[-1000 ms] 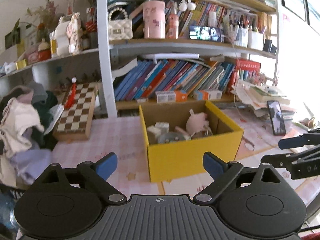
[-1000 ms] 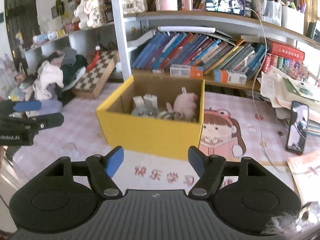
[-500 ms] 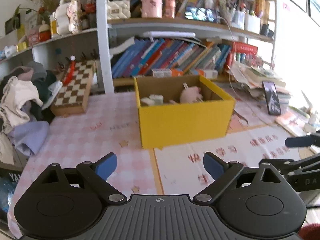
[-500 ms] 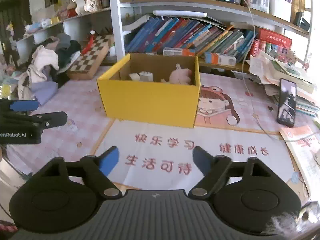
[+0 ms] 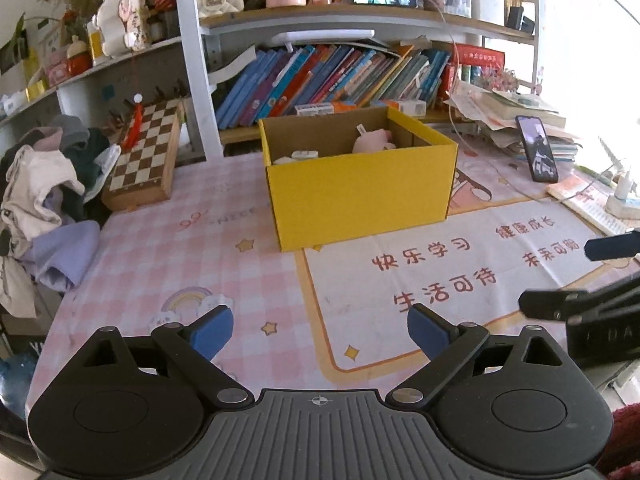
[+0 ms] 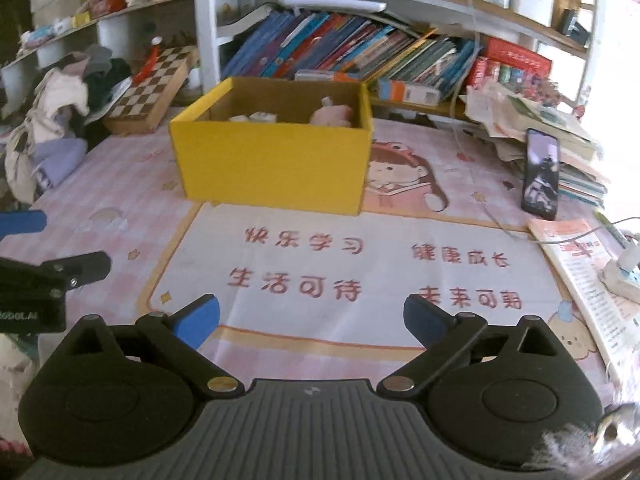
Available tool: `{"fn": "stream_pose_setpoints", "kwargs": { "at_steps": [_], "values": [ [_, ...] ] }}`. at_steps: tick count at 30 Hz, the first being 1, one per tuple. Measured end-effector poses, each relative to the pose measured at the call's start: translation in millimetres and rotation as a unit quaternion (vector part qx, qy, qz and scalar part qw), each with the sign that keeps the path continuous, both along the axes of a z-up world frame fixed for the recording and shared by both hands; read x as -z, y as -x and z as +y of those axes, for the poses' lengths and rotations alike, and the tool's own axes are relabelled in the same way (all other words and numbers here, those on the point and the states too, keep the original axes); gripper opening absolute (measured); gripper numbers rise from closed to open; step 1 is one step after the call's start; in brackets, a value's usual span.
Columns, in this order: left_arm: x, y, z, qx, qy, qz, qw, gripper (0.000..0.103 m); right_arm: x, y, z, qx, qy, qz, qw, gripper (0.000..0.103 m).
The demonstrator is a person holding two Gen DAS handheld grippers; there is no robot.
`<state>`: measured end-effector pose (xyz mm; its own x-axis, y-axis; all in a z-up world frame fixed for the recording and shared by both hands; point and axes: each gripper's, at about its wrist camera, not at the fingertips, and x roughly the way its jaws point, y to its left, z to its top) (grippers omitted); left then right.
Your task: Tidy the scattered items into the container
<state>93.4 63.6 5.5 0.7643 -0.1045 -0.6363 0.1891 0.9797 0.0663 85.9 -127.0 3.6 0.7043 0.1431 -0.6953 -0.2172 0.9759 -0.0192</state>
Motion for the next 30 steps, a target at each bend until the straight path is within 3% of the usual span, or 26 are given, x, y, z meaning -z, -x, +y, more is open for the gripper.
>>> {"fn": "stream_pose_setpoints", "kwargs": {
  "at_steps": [16, 30],
  "values": [
    [5, 2, 11, -0.020, 0.012, 0.018, 0.9996, 0.101, 0, 0, 15, -0.040, 0.005, 0.009, 0.999, 0.100],
    [6, 0, 10, -0.025, 0.017, 0.022, 0.9993, 0.102, 1, 2, 10, -0.038, 0.004, 0.010, 0.999, 0.100]
  ]
}}
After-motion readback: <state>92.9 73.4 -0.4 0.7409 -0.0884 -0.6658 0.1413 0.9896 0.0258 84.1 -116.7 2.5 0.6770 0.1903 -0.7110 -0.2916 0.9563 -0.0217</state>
